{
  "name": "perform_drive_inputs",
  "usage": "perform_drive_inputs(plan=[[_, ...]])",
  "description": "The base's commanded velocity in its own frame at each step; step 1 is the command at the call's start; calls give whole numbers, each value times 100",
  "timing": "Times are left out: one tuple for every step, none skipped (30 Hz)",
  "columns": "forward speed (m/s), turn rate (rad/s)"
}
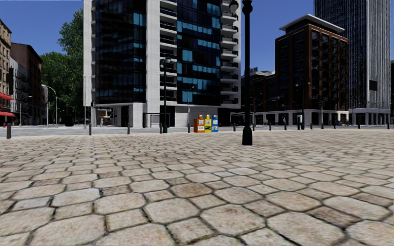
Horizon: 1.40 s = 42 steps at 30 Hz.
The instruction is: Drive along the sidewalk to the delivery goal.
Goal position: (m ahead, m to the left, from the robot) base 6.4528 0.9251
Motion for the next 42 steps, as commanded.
perform_drive_inputs(plan=[[200, 0], [200, 0], [200, 0], [200, 0], [200, 0], [200, 0], [200, 0], [200, 0], [200, 0], [200, 0], [200, 0], [200, 0], [200, 0], [200, 0], [200, 0], [200, 0], [200, 0], [200, 0], [200, 0], [200, 0], [200, 0], [200, 0], [200, 0], [200, 0], [200, 0], [200, 0], [200, 0], [200, 0], [200, 0], [200, 0], [200, 0], [200, 0], [200, 0], [200, 0], [200, 0], [200, 0], [200, 0], [200, 0], [200, 0], [200, 0], [200, 0], [200, 0]])
